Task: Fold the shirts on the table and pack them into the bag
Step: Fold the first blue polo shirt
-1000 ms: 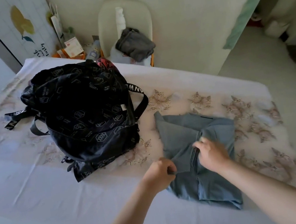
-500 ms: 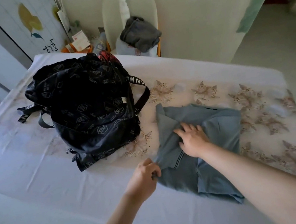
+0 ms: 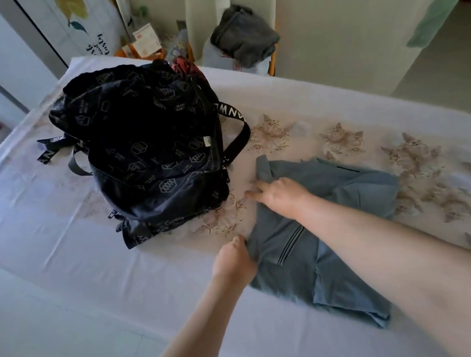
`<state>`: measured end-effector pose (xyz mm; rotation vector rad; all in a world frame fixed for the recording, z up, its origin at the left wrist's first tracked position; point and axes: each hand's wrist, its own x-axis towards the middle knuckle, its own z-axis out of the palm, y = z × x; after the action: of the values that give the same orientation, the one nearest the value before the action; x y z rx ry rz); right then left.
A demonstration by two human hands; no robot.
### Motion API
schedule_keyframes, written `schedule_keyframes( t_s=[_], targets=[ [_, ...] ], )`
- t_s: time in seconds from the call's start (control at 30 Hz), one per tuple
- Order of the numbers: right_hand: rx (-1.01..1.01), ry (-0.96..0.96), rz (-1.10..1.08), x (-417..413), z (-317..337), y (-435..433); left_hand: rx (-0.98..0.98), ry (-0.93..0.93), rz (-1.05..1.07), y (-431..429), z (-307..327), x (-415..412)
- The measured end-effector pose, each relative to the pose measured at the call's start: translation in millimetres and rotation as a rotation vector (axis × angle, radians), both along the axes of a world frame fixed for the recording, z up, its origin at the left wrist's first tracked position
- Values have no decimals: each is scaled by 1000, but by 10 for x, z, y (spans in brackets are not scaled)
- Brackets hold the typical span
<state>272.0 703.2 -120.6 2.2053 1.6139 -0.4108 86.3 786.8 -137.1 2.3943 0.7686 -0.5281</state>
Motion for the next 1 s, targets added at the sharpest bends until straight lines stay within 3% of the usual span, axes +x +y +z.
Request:
schedule_keyframes(
  t_s=[0.2,0.27,0.43,0.5,0.6,0.63,0.67,0.73,0.8,0.83,0.93,1.0],
  targets=[
    [205,-70,-95,109,343,-312,-87,13,-176,-35,421,171],
    [314,-151,-78,154,465,-567,-124,1,-249,-148,630,295],
    [461,-378,-289,163,527,-1398,-233,79,-542,-740,1003,597],
    [368,-413,-408,45,453,-1754,-280,127,-688,-1035,949,629],
    [41,-248,-540,-194,199,-2179,-371,370,-763,-1334,747,562],
    [-50,-175,-608,-294,162,-2253,-344,365,-756,-1387,669,540],
    [-18,-131,-665,-411,124,-2293,-317,268,-726,-1416,583,518],
    [255,-97,-762,-631,20,-2327,-263,-83,-597,-1425,402,478],
    [415,-57,-793,-831,-122,-2318,-101,-418,-629,-1381,168,445],
    [448,-21,-766,-928,-186,-2289,37,-458,-716,-1325,44,416],
    [475,96,-775,-1194,-356,-2241,233,-229,-1009,-1107,-232,256],
    [402,140,-809,-1296,-469,-2275,285,-299,-1074,-942,-367,136]
  ],
)
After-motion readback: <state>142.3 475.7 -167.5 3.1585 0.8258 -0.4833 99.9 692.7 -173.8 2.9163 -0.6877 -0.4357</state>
